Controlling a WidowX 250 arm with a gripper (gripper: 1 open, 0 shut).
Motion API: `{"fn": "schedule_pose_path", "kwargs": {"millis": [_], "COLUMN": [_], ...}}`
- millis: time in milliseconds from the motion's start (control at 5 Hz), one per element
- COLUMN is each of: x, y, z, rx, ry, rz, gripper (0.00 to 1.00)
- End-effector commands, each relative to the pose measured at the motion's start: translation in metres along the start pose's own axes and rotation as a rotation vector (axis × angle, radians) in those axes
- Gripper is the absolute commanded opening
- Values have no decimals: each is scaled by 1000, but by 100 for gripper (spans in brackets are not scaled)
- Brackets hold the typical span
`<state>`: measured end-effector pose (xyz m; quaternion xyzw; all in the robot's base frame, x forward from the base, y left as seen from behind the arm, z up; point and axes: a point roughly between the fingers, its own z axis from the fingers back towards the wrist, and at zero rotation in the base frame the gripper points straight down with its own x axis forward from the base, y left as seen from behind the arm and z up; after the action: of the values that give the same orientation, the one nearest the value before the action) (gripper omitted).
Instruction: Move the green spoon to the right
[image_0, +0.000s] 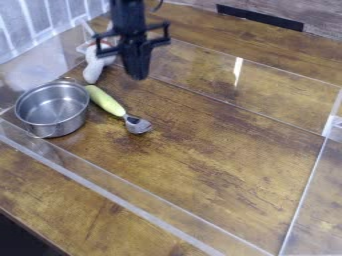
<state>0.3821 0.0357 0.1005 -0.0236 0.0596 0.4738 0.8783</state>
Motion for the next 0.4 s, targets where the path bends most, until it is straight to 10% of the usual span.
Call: {"fn": "schedule_pose_path", "kwargs": {"millis": [0,200], "x": [-22,-28], "y": [-8,-7], "z": [17,-1], "rx": [-58,-55], "ry": [-55,-62], "rz": [41,115], "gripper": [0,0]}}
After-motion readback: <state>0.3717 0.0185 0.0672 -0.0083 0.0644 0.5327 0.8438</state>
